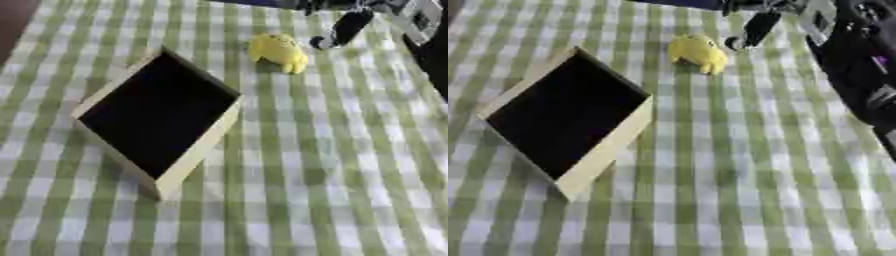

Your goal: Pick up objects on the table and place them in the box.

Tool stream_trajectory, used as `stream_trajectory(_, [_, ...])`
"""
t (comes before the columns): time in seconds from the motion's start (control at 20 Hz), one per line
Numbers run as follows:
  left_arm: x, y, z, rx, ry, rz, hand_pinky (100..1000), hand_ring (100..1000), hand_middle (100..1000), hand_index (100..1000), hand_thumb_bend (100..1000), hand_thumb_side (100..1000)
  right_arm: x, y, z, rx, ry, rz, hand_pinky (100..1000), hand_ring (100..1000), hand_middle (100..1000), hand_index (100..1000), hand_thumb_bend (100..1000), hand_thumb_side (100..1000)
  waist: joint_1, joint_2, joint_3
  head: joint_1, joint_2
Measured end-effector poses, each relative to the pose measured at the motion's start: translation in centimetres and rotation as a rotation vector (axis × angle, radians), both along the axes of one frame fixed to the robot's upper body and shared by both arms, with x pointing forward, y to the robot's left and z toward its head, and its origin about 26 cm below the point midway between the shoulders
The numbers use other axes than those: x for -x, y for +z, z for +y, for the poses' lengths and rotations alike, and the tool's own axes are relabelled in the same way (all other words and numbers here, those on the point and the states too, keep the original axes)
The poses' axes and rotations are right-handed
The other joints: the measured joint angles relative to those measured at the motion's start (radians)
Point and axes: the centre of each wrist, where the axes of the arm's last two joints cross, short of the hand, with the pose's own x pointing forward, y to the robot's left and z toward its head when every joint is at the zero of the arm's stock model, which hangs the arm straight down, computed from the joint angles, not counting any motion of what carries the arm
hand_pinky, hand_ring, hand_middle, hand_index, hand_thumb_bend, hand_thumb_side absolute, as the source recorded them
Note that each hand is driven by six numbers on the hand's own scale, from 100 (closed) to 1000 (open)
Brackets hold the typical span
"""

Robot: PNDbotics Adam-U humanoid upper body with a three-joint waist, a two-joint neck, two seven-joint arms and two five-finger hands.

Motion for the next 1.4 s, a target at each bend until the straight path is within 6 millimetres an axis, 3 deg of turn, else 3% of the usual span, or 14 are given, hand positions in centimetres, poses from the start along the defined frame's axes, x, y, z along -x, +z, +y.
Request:
stream_trajectory(0.45, [0.0,0.0,0.0,0.003,-0.001,0.000,558,625,681,819,431,585,0.0,0.0,0.1,0.000,-0.001,0.002,864,883,818,958,243,291,0.000,0.000,0.000,0.000,-0.004])
stream_trajectory(0.75, [0.0,0.0,-0.1,0.003,-0.001,0.001,557,624,680,819,427,585,-0.2,-0.2,1.0,-0.005,-0.001,0.000,871,898,828,963,303,317,0.000,0.000,0.006,-0.001,-0.004])
stream_trajectory(0.9, [0.0,0.0,-0.1,0.003,-0.002,0.001,556,622,679,819,422,586,-0.5,-0.8,1.2,-0.004,-0.017,0.000,876,907,835,964,334,350,-0.001,0.000,0.009,-0.004,-0.005])
stream_trajectory(1.4, [-0.1,0.0,-0.4,0.008,-0.015,0.002,552,620,678,819,420,593,-1.5,-2.9,1.6,-0.026,-0.069,0.007,874,907,831,964,318,356,-0.006,0.010,0.025,-0.019,-0.013])
